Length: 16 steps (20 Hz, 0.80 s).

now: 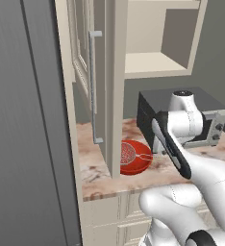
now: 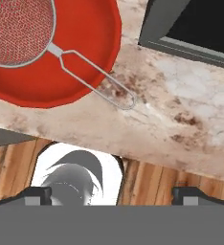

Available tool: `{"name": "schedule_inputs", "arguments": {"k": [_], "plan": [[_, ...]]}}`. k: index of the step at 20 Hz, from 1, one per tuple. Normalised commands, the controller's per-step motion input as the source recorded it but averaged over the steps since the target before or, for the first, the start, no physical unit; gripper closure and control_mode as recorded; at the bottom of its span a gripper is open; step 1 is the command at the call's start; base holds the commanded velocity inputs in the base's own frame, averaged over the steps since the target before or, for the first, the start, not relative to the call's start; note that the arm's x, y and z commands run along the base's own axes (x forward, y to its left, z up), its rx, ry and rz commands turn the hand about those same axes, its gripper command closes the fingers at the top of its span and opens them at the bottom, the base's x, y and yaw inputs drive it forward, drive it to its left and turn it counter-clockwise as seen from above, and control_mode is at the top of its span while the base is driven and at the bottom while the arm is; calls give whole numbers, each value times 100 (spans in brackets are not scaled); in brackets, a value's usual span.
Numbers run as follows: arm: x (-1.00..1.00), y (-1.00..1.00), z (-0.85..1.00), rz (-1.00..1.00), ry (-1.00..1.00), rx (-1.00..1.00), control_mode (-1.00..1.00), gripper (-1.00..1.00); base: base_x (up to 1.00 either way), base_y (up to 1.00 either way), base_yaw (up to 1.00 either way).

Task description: Open the cabinet and setup a tea strainer by placing it in the bowl upright.

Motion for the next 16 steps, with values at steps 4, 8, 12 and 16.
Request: {"name": "schedule_inputs", "arguments": {"k": [4, 8, 12, 16], "plan": [[-36, -55, 34, -55, 1, 4, -100, -100, 0, 0, 0], [-50, -5, 12, -33, -3, 4, -100, -100, 0, 0, 0], [-33, 18, 33, -16, -13, 0, -100, -100, 0, 0, 0], [-8, 34, 41, -6, -12, -2, -100, -100, 0, 0, 0]]}}
